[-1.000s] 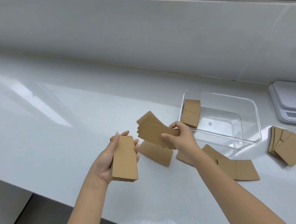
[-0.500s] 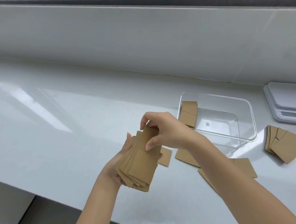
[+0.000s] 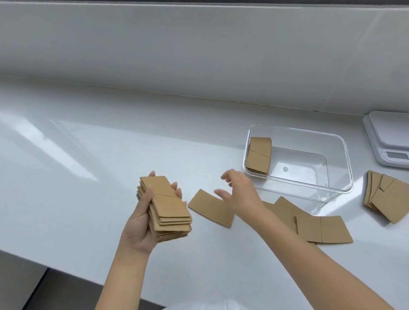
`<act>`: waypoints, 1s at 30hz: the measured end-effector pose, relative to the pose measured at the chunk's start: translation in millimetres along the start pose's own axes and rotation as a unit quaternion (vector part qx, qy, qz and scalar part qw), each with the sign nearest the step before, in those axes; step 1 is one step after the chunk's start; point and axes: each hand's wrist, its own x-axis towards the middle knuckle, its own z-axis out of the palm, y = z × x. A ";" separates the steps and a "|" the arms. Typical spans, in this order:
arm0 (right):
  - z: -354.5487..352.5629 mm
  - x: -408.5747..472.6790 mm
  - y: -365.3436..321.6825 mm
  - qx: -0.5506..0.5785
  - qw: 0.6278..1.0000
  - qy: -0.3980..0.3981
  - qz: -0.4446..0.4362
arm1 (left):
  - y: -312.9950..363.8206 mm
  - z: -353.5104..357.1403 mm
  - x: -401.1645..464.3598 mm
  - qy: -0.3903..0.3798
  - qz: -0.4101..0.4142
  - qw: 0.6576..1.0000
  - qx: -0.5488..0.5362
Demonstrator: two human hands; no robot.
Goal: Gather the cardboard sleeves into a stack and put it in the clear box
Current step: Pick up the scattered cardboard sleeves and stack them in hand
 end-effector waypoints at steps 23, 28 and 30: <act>-104.2 -82.2 93.2 0.027 0.992 -0.082 0.096 | -43.5 27.3 19.8 0.006 -0.140 0.987 0.083; -143.0 -84.9 136.0 -0.101 0.980 -0.076 0.153 | -64.4 49.3 28.1 -0.002 -0.187 0.976 0.112; -141.7 -83.5 151.4 -0.106 0.977 -0.054 0.178 | -69.4 53.5 29.2 -0.005 -0.197 0.973 0.117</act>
